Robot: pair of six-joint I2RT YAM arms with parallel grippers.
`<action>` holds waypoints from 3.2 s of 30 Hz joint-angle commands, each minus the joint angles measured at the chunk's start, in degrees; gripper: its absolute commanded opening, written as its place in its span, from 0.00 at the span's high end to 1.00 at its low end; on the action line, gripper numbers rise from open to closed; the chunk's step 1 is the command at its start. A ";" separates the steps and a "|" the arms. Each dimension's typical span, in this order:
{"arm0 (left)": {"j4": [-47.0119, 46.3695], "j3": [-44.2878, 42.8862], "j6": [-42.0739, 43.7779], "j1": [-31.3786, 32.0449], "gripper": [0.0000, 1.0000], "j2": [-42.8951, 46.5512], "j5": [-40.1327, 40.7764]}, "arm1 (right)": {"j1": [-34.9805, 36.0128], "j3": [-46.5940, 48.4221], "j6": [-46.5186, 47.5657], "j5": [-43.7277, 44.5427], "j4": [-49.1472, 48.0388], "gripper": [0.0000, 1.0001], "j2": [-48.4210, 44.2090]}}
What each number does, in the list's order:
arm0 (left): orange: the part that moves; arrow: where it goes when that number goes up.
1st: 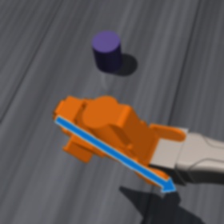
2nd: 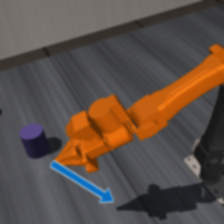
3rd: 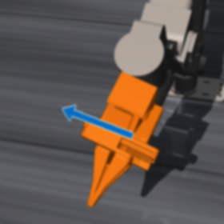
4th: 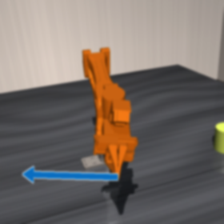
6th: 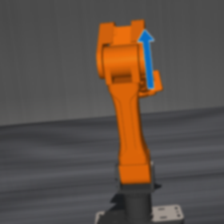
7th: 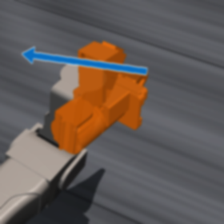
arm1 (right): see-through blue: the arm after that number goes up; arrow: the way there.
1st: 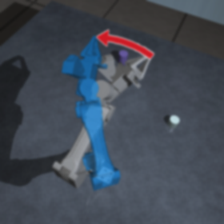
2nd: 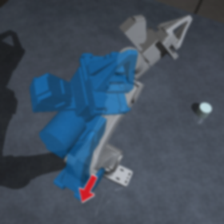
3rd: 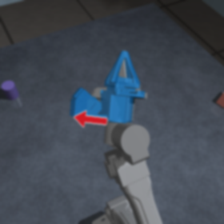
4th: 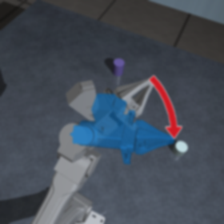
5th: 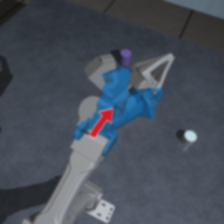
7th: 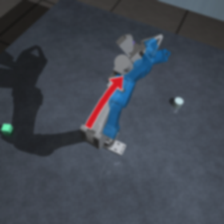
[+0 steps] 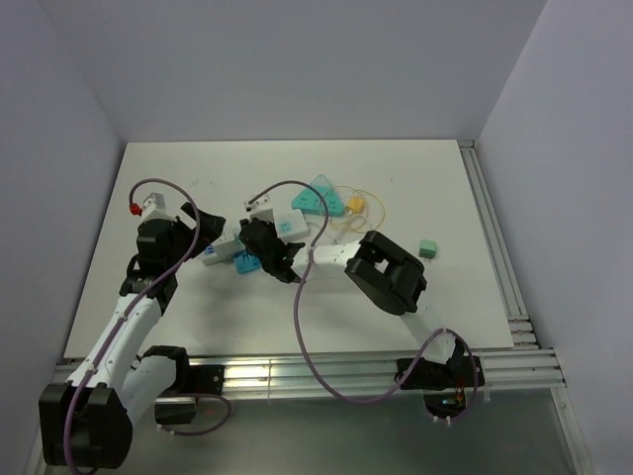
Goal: Insert the plug
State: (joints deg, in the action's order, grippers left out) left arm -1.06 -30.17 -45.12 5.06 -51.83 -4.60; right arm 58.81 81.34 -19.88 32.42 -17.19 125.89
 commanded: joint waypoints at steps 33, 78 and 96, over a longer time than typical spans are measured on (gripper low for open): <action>-0.35 -9.02 6.80 11.01 0.01 -6.42 6.08 | -21.88 -18.60 -7.54 -8.44 30.45 0.18 -36.77; 10.82 -29.50 16.47 12.70 0.22 -40.63 18.05 | -32.18 33.24 -2.88 -24.43 39.40 0.16 5.06; 13.98 -33.28 14.19 12.52 0.09 -28.94 6.98 | -28.22 43.91 4.66 -20.30 46.63 0.16 15.18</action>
State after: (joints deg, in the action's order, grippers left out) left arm 11.55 -61.06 -30.85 17.41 -82.02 4.80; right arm 28.62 122.23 -19.40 9.85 27.16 140.57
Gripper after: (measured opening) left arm 0.911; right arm 0.856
